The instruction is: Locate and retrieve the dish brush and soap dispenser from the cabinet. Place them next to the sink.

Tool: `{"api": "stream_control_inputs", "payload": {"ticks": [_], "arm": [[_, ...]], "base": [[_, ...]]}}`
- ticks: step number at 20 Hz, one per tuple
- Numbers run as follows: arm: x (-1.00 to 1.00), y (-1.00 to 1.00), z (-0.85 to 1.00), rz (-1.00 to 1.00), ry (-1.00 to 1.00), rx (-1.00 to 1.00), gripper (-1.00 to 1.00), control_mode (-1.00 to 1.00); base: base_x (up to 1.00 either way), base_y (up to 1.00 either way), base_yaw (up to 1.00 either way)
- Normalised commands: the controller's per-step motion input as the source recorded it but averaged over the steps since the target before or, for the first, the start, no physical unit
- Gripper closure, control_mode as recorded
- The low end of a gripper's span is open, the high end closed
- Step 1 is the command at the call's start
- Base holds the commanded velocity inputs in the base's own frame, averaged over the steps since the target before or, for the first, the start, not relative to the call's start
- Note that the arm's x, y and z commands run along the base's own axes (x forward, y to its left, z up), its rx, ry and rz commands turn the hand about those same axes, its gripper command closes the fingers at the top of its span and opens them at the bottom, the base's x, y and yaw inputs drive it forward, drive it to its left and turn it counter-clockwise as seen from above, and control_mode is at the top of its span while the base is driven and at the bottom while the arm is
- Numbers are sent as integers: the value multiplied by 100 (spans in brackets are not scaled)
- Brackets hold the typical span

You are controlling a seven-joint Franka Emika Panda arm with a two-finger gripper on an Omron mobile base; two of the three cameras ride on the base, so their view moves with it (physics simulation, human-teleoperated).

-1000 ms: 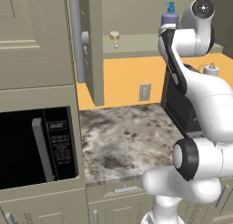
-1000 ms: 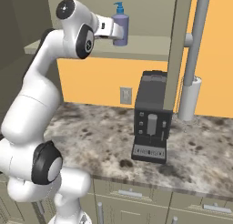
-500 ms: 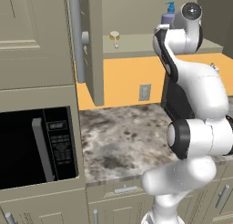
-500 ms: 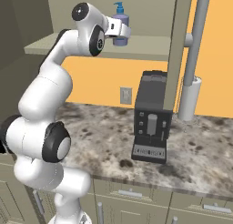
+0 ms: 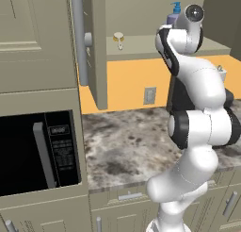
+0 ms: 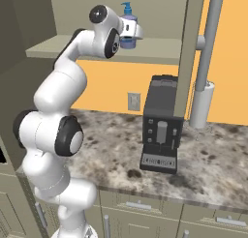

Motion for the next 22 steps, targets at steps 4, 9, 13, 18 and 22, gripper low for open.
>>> {"api": "stream_control_inputs", "payload": {"ticks": [4,9,13,18,22], "arm": [[36,-13,0,4,0,0,-100,-100],[28,-4,-3,2,0,0,100,-100],[-3,5,-3,0,0,1,100,-100],[-49,17,-1,-6,-2,2,100,-100],[-71,27,0,-5,-6,0,100,-100]], "base": [[0,0,0],[0,0,0],[0,0,0],[0,0,0],[0,0,0]]}}
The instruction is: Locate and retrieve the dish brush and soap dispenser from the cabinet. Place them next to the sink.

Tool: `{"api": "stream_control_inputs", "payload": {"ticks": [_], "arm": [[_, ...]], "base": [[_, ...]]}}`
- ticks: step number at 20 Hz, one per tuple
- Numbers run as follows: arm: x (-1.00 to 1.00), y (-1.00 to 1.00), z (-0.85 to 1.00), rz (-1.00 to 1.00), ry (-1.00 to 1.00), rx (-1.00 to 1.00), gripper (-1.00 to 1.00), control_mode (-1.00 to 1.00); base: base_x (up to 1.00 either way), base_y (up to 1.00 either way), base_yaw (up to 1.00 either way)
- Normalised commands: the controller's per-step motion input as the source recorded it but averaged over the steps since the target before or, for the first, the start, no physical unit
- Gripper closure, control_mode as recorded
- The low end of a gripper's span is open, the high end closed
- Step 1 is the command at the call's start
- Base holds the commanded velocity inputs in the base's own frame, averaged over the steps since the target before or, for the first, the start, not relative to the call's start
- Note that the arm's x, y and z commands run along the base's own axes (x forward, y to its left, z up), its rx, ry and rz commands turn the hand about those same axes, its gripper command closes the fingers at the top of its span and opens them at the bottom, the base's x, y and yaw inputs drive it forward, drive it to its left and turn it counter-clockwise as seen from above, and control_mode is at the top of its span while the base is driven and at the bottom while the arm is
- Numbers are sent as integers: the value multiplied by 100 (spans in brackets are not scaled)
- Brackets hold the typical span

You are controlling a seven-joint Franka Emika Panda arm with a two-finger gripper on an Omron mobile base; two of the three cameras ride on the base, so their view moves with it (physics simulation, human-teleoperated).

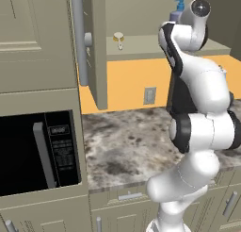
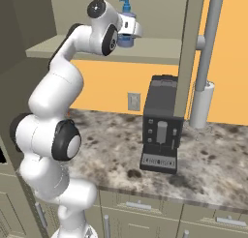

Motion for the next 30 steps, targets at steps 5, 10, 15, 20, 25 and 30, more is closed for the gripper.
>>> {"api": "stream_control_inputs", "payload": {"ticks": [5,10,15,20,25,30], "arm": [[-86,30,0,-4,-3,0,100,-100],[-100,23,12,0,0,0,100,-100],[-100,20,12,0,1,0,100,-100],[-100,19,-2,1,5,0,100,-100],[-100,17,-16,1,8,0,100,-100],[-100,5,-46,0,7,-3,100,-100]], "base": [[0,0,0],[0,0,0],[0,0,0],[0,0,0],[0,0,0],[0,0,0]]}}
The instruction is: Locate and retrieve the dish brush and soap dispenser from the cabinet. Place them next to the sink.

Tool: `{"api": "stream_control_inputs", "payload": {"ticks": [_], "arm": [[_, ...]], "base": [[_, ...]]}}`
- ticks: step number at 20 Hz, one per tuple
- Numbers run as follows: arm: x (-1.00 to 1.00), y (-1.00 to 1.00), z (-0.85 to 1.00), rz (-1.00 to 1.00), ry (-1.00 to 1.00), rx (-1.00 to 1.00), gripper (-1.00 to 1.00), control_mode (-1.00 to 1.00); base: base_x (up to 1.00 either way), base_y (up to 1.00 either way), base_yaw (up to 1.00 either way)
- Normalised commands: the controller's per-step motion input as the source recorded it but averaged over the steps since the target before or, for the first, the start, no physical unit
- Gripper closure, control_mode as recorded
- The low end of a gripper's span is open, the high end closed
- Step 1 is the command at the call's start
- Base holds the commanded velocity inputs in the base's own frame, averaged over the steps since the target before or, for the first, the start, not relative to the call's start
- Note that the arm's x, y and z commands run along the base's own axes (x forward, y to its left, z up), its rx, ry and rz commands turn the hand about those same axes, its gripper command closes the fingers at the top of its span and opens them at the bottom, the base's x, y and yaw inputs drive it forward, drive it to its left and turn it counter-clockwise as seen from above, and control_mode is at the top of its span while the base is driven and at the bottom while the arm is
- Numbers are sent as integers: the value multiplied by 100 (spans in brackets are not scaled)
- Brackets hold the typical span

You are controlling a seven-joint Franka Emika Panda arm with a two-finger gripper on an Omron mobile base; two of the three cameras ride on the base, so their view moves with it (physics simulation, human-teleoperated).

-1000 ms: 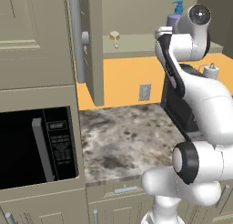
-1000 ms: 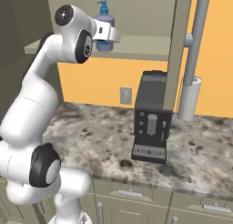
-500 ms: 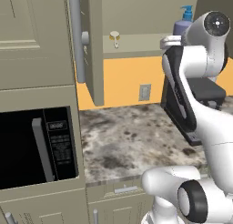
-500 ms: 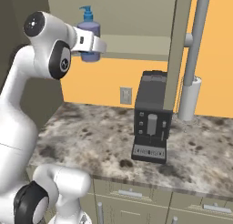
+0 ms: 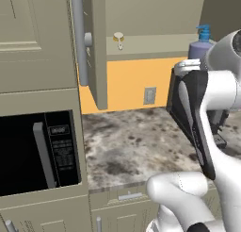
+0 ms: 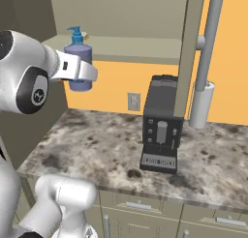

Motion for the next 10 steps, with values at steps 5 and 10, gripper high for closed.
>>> {"api": "stream_control_inputs", "payload": {"ticks": [5,10], "arm": [[-86,2,-68,1,0,-1,100,-100],[-22,4,-24,3,-1,-1,100,-100]], "base": [[0,0,0],[0,0,0]]}}
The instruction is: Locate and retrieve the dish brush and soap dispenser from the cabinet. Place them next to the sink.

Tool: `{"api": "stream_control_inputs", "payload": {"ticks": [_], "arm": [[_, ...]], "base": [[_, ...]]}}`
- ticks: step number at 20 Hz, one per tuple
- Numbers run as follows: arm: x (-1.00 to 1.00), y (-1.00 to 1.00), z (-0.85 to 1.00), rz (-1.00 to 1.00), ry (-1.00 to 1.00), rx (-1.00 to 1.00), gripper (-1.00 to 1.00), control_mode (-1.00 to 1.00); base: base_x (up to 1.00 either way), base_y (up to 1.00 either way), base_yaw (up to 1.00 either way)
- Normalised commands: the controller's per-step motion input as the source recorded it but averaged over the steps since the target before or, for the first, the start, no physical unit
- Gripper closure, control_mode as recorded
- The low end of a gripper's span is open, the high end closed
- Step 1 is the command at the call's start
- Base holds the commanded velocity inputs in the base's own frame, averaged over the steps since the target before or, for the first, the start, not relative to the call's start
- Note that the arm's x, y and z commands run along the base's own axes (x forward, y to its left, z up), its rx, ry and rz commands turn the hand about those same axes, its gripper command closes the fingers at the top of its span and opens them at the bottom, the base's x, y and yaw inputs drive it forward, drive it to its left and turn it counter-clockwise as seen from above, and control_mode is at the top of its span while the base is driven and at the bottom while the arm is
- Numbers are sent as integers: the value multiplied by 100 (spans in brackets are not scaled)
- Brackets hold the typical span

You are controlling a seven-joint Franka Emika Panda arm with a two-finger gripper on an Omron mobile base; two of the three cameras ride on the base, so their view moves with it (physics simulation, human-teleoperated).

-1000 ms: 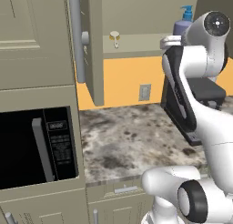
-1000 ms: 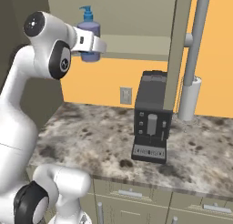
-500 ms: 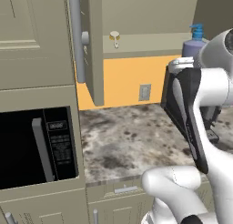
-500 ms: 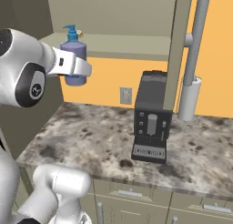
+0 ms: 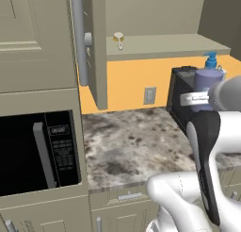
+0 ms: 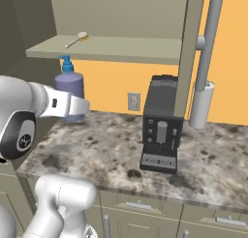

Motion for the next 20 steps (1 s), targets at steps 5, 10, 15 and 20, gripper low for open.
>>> {"api": "stream_control_inputs", "payload": {"ticks": [5,10,15,20], "arm": [[0,0,0,0,0,0,100,-100],[-2,0,-1,0,1,0,100,100],[0,0,0,0,0,0,100,100],[0,0,0,0,0,0,100,100]], "base": [[0,0,0],[-6,-1,0],[-65,-15,-3],[-66,-26,-4]]}}
